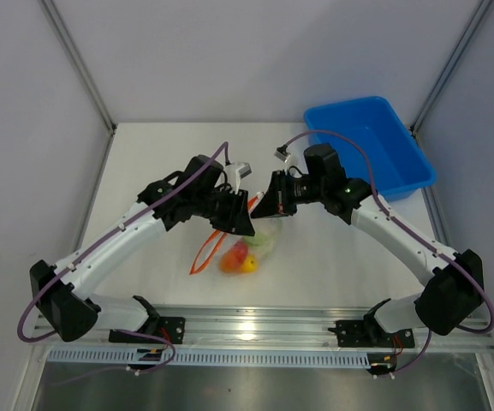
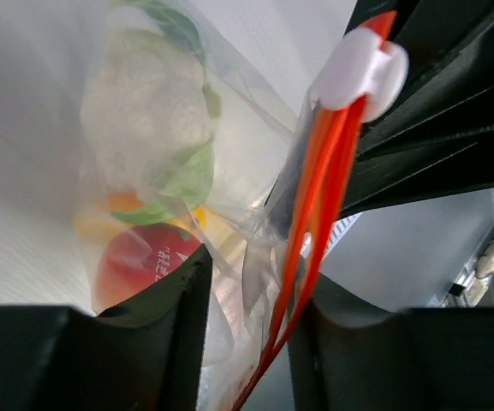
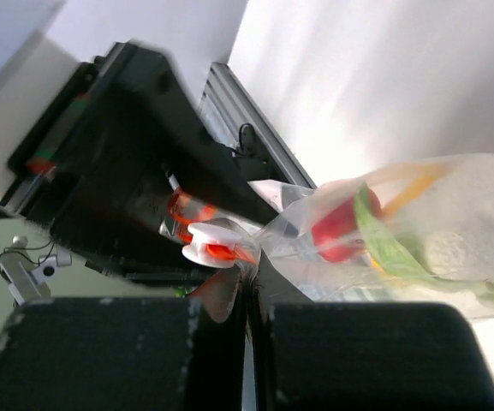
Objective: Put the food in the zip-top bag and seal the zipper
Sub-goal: Adjust the zipper food storage bag at the center of the board.
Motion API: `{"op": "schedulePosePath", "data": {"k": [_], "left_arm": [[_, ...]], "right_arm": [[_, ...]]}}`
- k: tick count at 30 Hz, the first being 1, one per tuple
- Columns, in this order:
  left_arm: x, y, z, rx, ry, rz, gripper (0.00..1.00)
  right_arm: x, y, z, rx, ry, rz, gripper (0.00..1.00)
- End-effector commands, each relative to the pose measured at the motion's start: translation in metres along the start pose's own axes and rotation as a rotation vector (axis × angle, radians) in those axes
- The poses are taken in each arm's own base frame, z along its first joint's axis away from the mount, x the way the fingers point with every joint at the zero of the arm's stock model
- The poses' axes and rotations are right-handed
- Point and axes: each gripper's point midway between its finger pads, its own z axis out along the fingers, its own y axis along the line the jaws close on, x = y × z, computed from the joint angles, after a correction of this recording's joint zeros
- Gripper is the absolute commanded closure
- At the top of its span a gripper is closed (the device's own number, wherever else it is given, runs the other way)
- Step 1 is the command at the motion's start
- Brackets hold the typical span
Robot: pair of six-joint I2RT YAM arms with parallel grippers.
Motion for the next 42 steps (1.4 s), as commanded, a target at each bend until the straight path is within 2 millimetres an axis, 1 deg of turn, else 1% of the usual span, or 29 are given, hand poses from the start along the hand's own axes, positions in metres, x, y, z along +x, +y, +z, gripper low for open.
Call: {"op": "schedulePosePath", "data": {"k": [1, 2, 3, 5, 6, 8, 11, 12, 13, 14, 15, 17, 18, 21, 22, 23, 24, 25, 26, 28, 29, 30, 35, 36, 37, 38, 40, 41, 42], "left_arm": [[-0.014, -0.005, -0.003, -0.009, -0.033, 0.022, 0.63], [-0.013, -0.004, -0.002, -0.011, -0.029, 0.022, 0.71], [-0.012, -0.004, -0.001, -0.009, -0.022, 0.021, 0.85], [-0.009, -0.004, 0.000, 0.002, -0.013, 0.023, 0.96], [-0.006, -0.005, 0.000, 0.006, -0.007, 0.023, 0.99], [-0.001, -0.002, 0.000, 0.004, 0.006, 0.022, 0.99], [0.006, -0.003, 0.000, 0.024, 0.022, 0.026, 0.99], [0.009, -0.005, -0.001, 0.036, 0.027, 0.026, 0.99], [0.009, -0.008, -0.001, 0.058, 0.025, 0.036, 0.99], [0.010, -0.016, -0.003, 0.107, 0.031, 0.043, 0.99], [0.011, -0.019, -0.003, 0.131, 0.034, 0.047, 0.99], [0.016, -0.029, -0.004, 0.197, 0.056, 0.048, 1.00], [0.016, -0.032, -0.004, 0.216, 0.058, 0.050, 1.00], [0.017, -0.042, -0.007, 0.273, 0.055, 0.050, 1.00], [0.018, -0.044, -0.008, 0.287, 0.051, 0.048, 0.99], [0.015, -0.048, -0.010, 0.309, 0.035, 0.058, 0.99], [0.017, -0.052, -0.011, 0.332, 0.040, 0.059, 0.99], [0.019, -0.052, -0.012, 0.342, 0.043, 0.052, 0.99], [0.019, -0.053, -0.011, 0.348, 0.044, 0.049, 0.99], [0.022, -0.053, -0.010, 0.354, 0.051, 0.036, 0.99], [0.022, -0.053, -0.010, 0.358, 0.048, 0.037, 0.99], [0.023, -0.053, -0.010, 0.360, 0.046, 0.035, 0.99], [0.023, -0.054, -0.010, 0.373, 0.028, 0.031, 0.99], [0.026, -0.051, -0.008, 0.368, 0.033, 0.019, 0.99], [0.025, -0.053, -0.008, 0.372, 0.028, 0.022, 0.99], [0.028, -0.050, -0.006, 0.371, 0.036, 0.013, 0.99], [0.030, -0.048, -0.004, 0.368, 0.039, 0.007, 1.00], [0.031, -0.048, -0.004, 0.364, 0.039, 0.006, 0.99], [0.032, -0.046, -0.003, 0.356, 0.041, 0.006, 1.00]], "right_arm": [[-0.005, 0.002, -0.005, 0.051, -0.003, 0.034, 1.00], [-0.005, 0.001, -0.005, 0.054, -0.004, 0.034, 1.00], [-0.004, -0.001, -0.006, 0.056, -0.001, 0.039, 1.00], [-0.004, -0.008, -0.009, 0.060, 0.003, 0.044, 1.00], [-0.004, -0.010, -0.010, 0.055, 0.002, 0.040, 1.00], [-0.002, -0.013, -0.013, 0.043, 0.010, 0.020, 1.00], [0.002, -0.009, -0.015, -0.001, 0.032, -0.030, 0.94], [0.008, -0.007, -0.014, -0.035, 0.053, -0.060, 0.87], [0.010, -0.006, -0.015, -0.051, 0.060, -0.071, 0.82], [0.013, -0.005, -0.015, -0.068, 0.068, -0.085, 0.78], [0.016, -0.003, -0.016, -0.096, 0.075, -0.108, 0.71], [0.017, 0.000, -0.017, -0.125, 0.067, -0.143, 0.63], [0.021, -0.002, -0.018, -0.132, 0.069, -0.147, 0.62], [0.020, 0.003, -0.018, -0.163, 0.058, -0.172, 0.61], [0.024, 0.004, -0.019, -0.181, 0.068, -0.168, 0.61], [0.022, 0.006, -0.019, -0.196, 0.057, -0.190, 0.61], [0.022, 0.007, -0.020, -0.208, 0.055, -0.199, 0.61], [0.026, 0.007, -0.021, -0.222, 0.061, -0.190, 0.61], [0.023, 0.010, -0.021, -0.244, 0.046, -0.216, 0.64], [0.029, 0.012, -0.022, -0.287, 0.071, -0.200, 0.68], [0.028, 0.015, -0.022, -0.304, 0.068, -0.213, 0.75], [0.028, 0.016, -0.022, -0.315, 0.064, -0.224, 0.78], [0.039, 0.017, -0.028, -0.346, 0.071, -0.221, 0.82], [0.039, 0.016, -0.028, -0.341, 0.066, -0.219, 0.90], [0.039, 0.014, -0.028, -0.333, 0.064, -0.212, 0.97], [0.038, 0.012, -0.030, -0.325, 0.052, -0.200, 1.00], [0.039, 0.011, -0.030, -0.328, 0.044, -0.178, 1.00], [0.035, 0.015, -0.032, -0.341, 0.024, -0.177, 1.00], [0.035, 0.014, -0.031, -0.340, 0.018, -0.170, 1.00]]}}
